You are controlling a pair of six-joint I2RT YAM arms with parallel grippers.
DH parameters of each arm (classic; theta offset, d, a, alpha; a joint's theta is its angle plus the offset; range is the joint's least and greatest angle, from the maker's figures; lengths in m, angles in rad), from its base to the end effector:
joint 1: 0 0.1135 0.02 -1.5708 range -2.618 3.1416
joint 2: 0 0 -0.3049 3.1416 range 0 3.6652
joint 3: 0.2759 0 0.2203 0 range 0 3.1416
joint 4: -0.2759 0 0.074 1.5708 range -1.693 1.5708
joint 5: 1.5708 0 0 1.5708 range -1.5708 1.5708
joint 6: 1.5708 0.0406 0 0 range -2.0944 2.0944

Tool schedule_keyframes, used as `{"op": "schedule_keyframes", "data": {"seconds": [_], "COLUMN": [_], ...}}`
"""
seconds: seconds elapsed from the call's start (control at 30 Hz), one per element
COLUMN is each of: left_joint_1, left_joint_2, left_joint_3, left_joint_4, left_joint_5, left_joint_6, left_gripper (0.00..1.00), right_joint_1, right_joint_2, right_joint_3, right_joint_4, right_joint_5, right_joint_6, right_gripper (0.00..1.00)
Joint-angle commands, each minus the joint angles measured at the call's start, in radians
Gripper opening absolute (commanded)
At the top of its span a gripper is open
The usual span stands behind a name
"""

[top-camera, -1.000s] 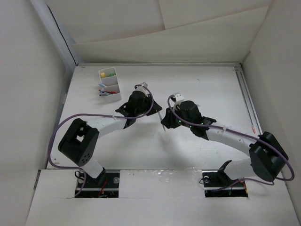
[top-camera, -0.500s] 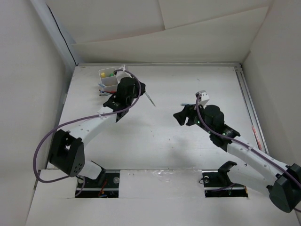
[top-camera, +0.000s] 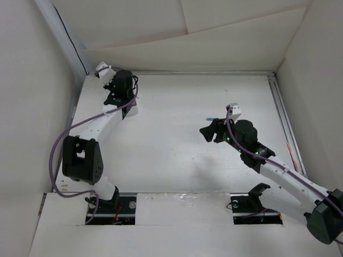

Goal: Sort the stationery into containers
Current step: Place the pen in the storage box.

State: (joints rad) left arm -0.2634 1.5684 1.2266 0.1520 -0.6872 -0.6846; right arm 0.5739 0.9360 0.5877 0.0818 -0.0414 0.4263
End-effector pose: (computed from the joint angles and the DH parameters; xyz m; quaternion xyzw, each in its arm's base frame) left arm 0.3375 -0.0643 0.3840 -0.3616 0.6650 -0.0427 0.6521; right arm 0.1414 0.0934 0.3129 -0.0711 0.7915 0.3054 0.5246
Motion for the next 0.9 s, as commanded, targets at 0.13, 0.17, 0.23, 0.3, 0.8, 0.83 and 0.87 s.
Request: {"op": "schedule_keyframes", "data": {"seconds": [0.13,0.17,0.23,0.3,0.8,0.83,0.87], "left_joint_1": [-0.002,-0.002,-0.002,-0.002,-0.002,-0.002,-0.002], "left_joint_2": [0.076,0.085,0.117,0.137,0.272,0.272,0.281], "left_joint_3": [0.062,0.062,0.074,0.083,0.175,0.175,0.175], "left_joint_4": [0.058,0.058,0.067,0.067,0.124,0.110,0.110], "left_joint_5": [-0.212,-0.239,-0.262,-0.285,-0.307,-0.307,-0.307], "left_joint_6": [0.175,0.186,0.224,0.238,0.330,0.321,0.321], "left_gripper": [0.00,0.00,0.00,0.00,0.00,0.00,0.05], "right_joint_1": [-0.014,-0.014,-0.014,-0.014,-0.023,-0.023,-0.023], "right_joint_2": [-0.008,-0.008,0.003,0.003,0.024,0.033,0.034], "right_joint_3": [0.000,0.000,0.009,0.009,0.009,0.009,0.009], "right_joint_4": [0.036,0.036,0.036,0.036,0.036,0.036,0.036], "right_joint_5": [-0.017,-0.017,-0.026,-0.026,-0.011,-0.011,-0.002], "right_joint_6": [0.008,0.008,0.008,0.008,0.008,0.008,0.008], "right_gripper": [0.66,0.66,0.66,0.66,0.66,0.66,0.68]}}
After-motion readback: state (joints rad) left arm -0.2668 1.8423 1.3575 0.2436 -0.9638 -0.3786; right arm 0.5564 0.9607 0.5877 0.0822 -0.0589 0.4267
